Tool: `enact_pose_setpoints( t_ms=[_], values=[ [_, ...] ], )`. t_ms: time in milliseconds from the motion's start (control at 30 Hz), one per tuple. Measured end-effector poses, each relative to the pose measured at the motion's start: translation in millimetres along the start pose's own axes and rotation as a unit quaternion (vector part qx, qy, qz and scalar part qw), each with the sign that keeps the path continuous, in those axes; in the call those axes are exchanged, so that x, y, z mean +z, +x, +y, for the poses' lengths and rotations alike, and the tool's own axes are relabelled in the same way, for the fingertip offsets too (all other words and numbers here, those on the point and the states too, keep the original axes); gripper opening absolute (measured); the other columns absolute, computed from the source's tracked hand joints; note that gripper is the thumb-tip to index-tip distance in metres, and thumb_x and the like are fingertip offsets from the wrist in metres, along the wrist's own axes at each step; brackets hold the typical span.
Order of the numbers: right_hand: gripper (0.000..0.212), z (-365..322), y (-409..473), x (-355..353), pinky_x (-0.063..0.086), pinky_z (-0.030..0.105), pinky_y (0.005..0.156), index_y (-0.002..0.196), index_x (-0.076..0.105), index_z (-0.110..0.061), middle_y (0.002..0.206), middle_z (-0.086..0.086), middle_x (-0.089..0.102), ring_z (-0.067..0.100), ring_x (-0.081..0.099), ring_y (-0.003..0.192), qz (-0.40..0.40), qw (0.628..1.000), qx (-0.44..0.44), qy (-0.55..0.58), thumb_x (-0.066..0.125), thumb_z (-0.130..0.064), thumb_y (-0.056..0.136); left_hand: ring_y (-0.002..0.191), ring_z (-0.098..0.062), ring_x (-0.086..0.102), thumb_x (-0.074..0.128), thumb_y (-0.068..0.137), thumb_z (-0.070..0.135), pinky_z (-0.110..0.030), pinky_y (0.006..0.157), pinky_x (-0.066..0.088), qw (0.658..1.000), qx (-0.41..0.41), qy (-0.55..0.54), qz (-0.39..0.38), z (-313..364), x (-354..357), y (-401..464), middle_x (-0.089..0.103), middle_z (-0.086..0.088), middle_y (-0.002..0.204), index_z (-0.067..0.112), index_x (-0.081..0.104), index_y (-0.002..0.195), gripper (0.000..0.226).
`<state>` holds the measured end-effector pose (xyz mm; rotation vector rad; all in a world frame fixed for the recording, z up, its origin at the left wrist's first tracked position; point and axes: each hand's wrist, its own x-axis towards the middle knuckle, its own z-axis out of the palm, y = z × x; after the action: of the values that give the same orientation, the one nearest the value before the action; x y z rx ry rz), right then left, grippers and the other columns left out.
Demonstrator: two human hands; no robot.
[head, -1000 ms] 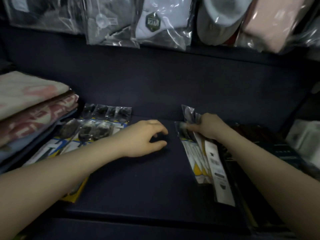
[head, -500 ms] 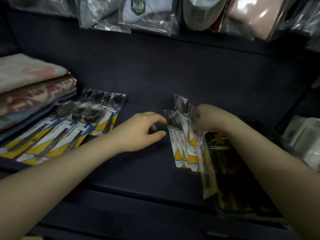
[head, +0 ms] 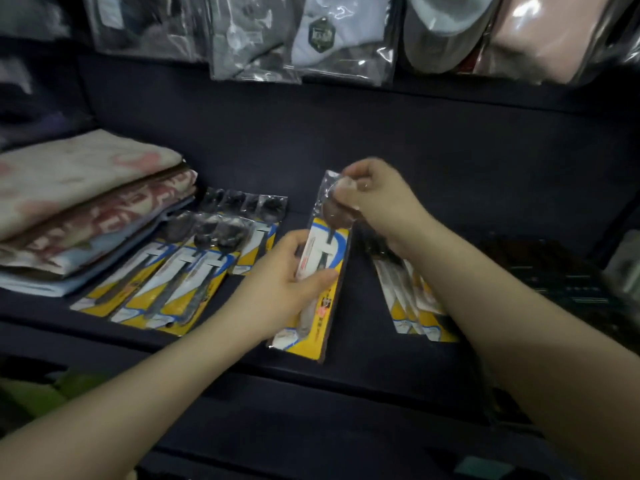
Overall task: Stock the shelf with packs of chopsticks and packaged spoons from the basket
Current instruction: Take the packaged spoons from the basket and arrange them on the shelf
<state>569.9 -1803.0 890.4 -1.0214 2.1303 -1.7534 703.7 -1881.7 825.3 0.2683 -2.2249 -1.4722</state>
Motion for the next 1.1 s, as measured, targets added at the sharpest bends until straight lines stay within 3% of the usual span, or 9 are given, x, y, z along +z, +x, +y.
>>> enact_pose_setpoints(
  t_ms=[67,233,333,433,600,700,767,900,1100],
  values=[
    [0.026,11,6,26,0.037,0.009,0.041,0.074,0.049,-0.022,0.075,0.0,0.056,0.009,0.049,0.062,-0.05,0.996,0.031,-0.064,0.058,-0.001,0.086,0.048,0.005,0.057,0.065,0.08,0.026,-0.028,0.057,0.044,0.999,-0.014,0.039,0.006,-6,-21,-7,0.064,0.019,0.054,0.031,0.051,0.107,0.031],
    [0.022,26,25,78,0.03,0.019,0.04,0.076,0.052,-0.015,0.063,0.003,0.048,0.012,0.041,0.051,-0.102,0.986,0.085,-0.104,0.045,0.001,0.09,0.071,0.002,0.054,0.056,0.081,0.041,-0.016,0.064,0.038,0.956,0.021,0.291,0.024,-22,-75,-21,0.062,0.006,0.085,0.023,0.051,0.121,0.044],
    [0.022,38,33,95,0.028,0.019,0.04,0.09,0.057,-0.012,0.061,0.006,0.047,0.014,0.039,0.048,-0.092,0.978,0.12,-0.141,0.043,0.005,0.09,0.115,-0.013,0.049,0.037,0.07,0.065,-0.022,0.097,0.036,0.92,0.08,0.384,-0.024,-36,-100,-30,0.051,0.001,0.124,0.023,0.053,0.123,0.069],
    [0.018,48,37,103,0.032,0.023,0.042,0.085,0.059,-0.01,0.061,0.005,0.048,0.015,0.041,0.049,-0.07,0.973,0.143,-0.166,0.047,0.002,0.09,0.14,-0.014,0.022,0.017,0.06,0.087,-0.028,0.115,0.019,0.905,0.063,0.405,-0.111,-52,-118,-31,0.031,0.007,0.148,0.031,0.043,0.133,0.095],
    [0.026,49,43,111,0.045,0.022,0.056,0.111,0.059,0.009,0.088,0.014,0.053,0.014,0.047,0.057,-0.04,0.962,0.145,-0.226,0.053,-0.003,0.088,0.133,0.008,0.016,0.001,0.054,0.091,-0.015,0.109,0.013,0.915,0.012,0.345,-0.209,-63,-135,-24,0.021,0.018,0.151,0.041,0.025,0.139,0.102],
    [0.026,49,44,120,0.051,0.027,0.057,0.11,0.059,0.009,0.089,0.016,0.057,0.018,0.055,0.062,-0.028,0.958,0.144,-0.246,0.052,-0.003,0.089,0.133,0.003,0.025,0.006,0.059,0.089,-0.02,0.11,0.023,0.91,0.029,0.35,-0.218,-64,-137,-22,0.025,0.02,0.148,0.045,0.016,0.14,0.092],
    [0.025,50,45,125,0.058,0.04,0.073,0.11,0.06,0.006,0.1,0.019,0.065,0.03,0.065,0.084,-0.002,0.952,0.13,-0.275,0.052,-0.003,0.088,0.134,-0.001,0.026,0.009,0.06,0.088,-0.025,0.111,0.027,0.895,0.05,0.377,-0.232,-64,-136,-22,0.024,0.019,0.148,0.049,0.011,0.139,0.088],
    [0.024,52,39,126,0.057,0.043,0.08,0.107,0.058,0.002,0.109,0.021,0.064,0.036,0.065,0.096,0.019,0.954,0.124,-0.273,0.056,-0.008,0.086,0.138,-0.009,0.02,0.007,0.059,0.086,-0.026,0.112,0.025,0.858,0.085,0.45,-0.233,-67,-131,-25,0.019,0.01,0.15,0.048,0.02,0.138,0.088],
    [0.052,35,18,92,0.037,0.026,0.087,0.126,0.049,-0.006,0.124,0.016,0.053,0.03,0.052,0.114,0.012,0.927,-0.013,-0.374,0.069,-0.023,0.081,0.131,-0.011,0.031,-0.001,0.055,0.088,-0.028,0.106,0.032,0.86,0.102,0.459,-0.199,-64,-130,-22,0.03,0.009,0.144,0.045,0.034,0.134,0.096]
  ],
)
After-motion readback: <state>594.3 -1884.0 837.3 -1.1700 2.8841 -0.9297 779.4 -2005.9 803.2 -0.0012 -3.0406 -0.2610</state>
